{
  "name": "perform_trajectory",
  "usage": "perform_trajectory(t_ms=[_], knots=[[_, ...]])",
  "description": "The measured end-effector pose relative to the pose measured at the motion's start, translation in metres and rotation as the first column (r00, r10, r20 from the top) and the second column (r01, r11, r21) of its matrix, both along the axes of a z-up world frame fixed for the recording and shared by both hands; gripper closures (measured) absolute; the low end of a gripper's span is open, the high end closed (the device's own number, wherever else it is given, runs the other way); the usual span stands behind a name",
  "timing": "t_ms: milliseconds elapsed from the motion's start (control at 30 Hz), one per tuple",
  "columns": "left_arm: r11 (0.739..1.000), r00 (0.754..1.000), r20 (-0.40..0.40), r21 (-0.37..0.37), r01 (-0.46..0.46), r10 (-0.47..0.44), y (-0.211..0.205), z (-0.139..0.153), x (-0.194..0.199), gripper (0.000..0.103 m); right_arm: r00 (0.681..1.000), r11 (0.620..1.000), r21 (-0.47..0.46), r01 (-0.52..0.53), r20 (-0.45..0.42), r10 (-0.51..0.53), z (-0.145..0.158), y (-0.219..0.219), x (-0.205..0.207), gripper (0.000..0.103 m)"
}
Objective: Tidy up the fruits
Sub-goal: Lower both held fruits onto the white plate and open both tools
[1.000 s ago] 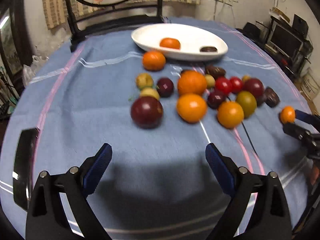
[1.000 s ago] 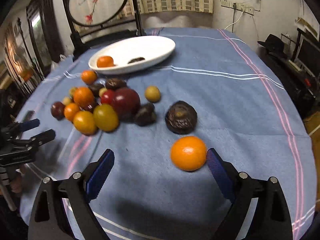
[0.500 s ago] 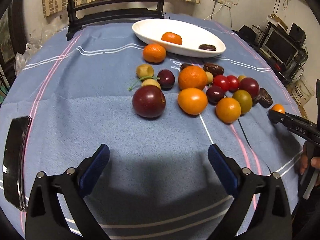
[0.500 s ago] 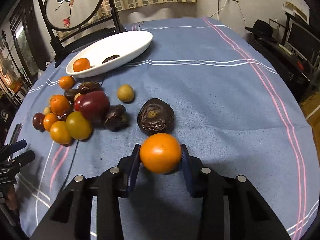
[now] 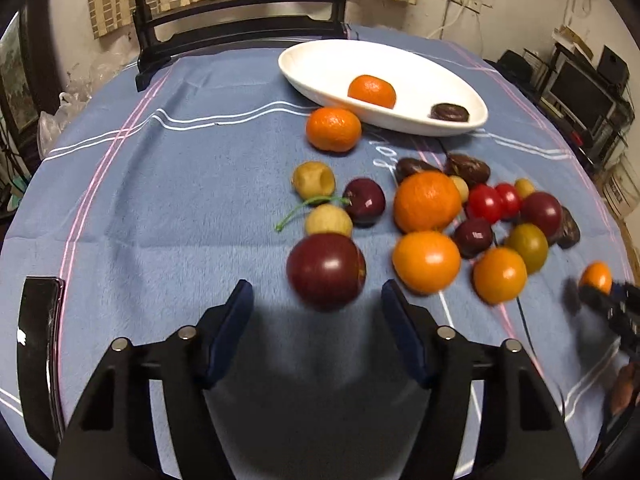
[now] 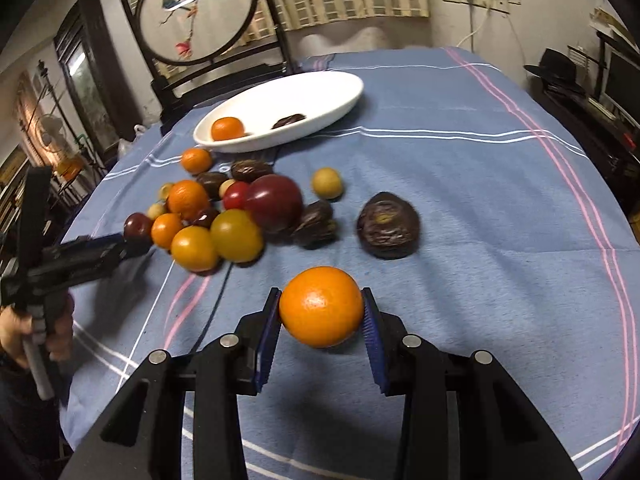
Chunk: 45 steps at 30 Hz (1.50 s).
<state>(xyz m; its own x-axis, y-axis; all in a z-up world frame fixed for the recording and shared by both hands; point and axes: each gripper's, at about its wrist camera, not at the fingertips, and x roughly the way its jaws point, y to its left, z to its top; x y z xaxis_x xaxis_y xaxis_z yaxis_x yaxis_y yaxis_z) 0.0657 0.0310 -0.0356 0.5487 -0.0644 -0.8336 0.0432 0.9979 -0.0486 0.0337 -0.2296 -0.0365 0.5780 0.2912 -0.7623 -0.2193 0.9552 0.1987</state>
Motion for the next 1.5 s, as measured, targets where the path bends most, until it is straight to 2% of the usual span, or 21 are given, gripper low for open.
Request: perform_trajectory(t_ms=[67, 100, 200, 333, 433, 567, 700, 800, 967, 1200, 1333, 1367, 1400, 1433, 1500], knots=[[1.0, 1.0, -0.002, 0.002, 0.017, -0.017, -0.003, -0.003, 0.005, 0.059, 1.0, 1.0, 0.0, -0.01, -0.002, 0.01, 0.0, 0.003, -0.001, 0.064], [1.0, 1.0, 0.014, 0.02, 0.019, -0.019, -0.005, -0.002, 0.005, 0.064, 1.0, 1.0, -0.004, -0.016, -0.002, 0.016, -0.001, 0.006, -0.001, 0.064], [0.999, 0.999, 0.009, 0.002, 0.04, -0.04, -0.005, 0.0, 0.0, 0.065, 0.999, 0.999, -0.009, -0.036, -0.005, 0.036, 0.0, 0.011, -0.002, 0.064], [0.998, 0.996, 0.061, 0.001, 0.068, -0.068, -0.006, 0.02, -0.014, 0.065, 0.998, 0.998, -0.011, -0.056, 0.017, 0.057, 0.011, 0.016, -0.003, 0.064], [0.99, 0.99, 0.096, -0.076, 0.116, -0.108, -0.006, 0.045, -0.019, 0.065, 0.994, 0.997, -0.008, -0.083, 0.072, 0.083, 0.033, 0.024, -0.001, 0.064], [0.988, 0.977, 0.168, -0.059, 0.142, -0.13, -0.015, 0.075, -0.011, 0.065, 0.983, 0.994, 0.006, -0.111, 0.144, 0.109, 0.063, 0.037, 0.015, 0.064], [0.992, 0.976, 0.188, -0.044, 0.122, -0.112, -0.021, 0.089, 0.026, 0.065, 0.975, 0.991, 0.016, -0.136, 0.181, 0.13, 0.084, 0.051, 0.046, 0.064], [0.994, 0.976, 0.188, -0.01, 0.109, -0.105, -0.027, 0.091, 0.056, 0.065, 0.975, 0.991, -0.022, -0.135, 0.177, 0.137, 0.087, 0.065, 0.082, 0.064], [0.998, 0.99, 0.128, 0.005, 0.056, -0.056, -0.027, 0.076, 0.124, 0.065, 0.98, 0.985, -0.067, -0.159, 0.114, 0.166, 0.066, 0.089, 0.143, 0.063], [1.0, 0.998, 0.063, 0.006, 0.024, -0.024, -0.023, 0.049, 0.176, 0.065, 0.977, 0.97, -0.131, -0.207, 0.025, 0.212, 0.031, 0.116, 0.189, 0.063], [1.0, 0.999, 0.036, 0.002, 0.004, -0.005, -0.023, 0.035, 0.188, 0.063, 0.974, 0.965, -0.128, -0.227, -0.006, 0.228, 0.023, 0.125, 0.201, 0.063], [1.0, 0.999, 0.045, -0.009, -0.012, 0.012, -0.021, 0.035, 0.188, 0.06, 0.973, 0.965, -0.123, -0.23, -0.002, 0.232, 0.023, 0.125, 0.2, 0.056], [1.0, 0.998, 0.051, -0.018, -0.023, 0.024, -0.02, 0.037, 0.187, 0.048, 0.974, 0.968, -0.119, -0.223, 0.007, 0.225, 0.024, 0.123, 0.198, 0.05], [0.999, 0.997, 0.068, -0.024, -0.035, 0.037, -0.019, 0.042, 0.183, 0.04, 0.976, 0.97, -0.116, -0.214, 0.017, 0.218, 0.026, 0.121, 0.196, 0.05], [0.999, 0.995, 0.095, -0.022, -0.038, 0.04, -0.02, 0.049, 0.175, 0.037, 0.977, 0.973, -0.094, -0.21, 0.03, 0.213, 0.034, 0.115, 0.189, 0.05]])
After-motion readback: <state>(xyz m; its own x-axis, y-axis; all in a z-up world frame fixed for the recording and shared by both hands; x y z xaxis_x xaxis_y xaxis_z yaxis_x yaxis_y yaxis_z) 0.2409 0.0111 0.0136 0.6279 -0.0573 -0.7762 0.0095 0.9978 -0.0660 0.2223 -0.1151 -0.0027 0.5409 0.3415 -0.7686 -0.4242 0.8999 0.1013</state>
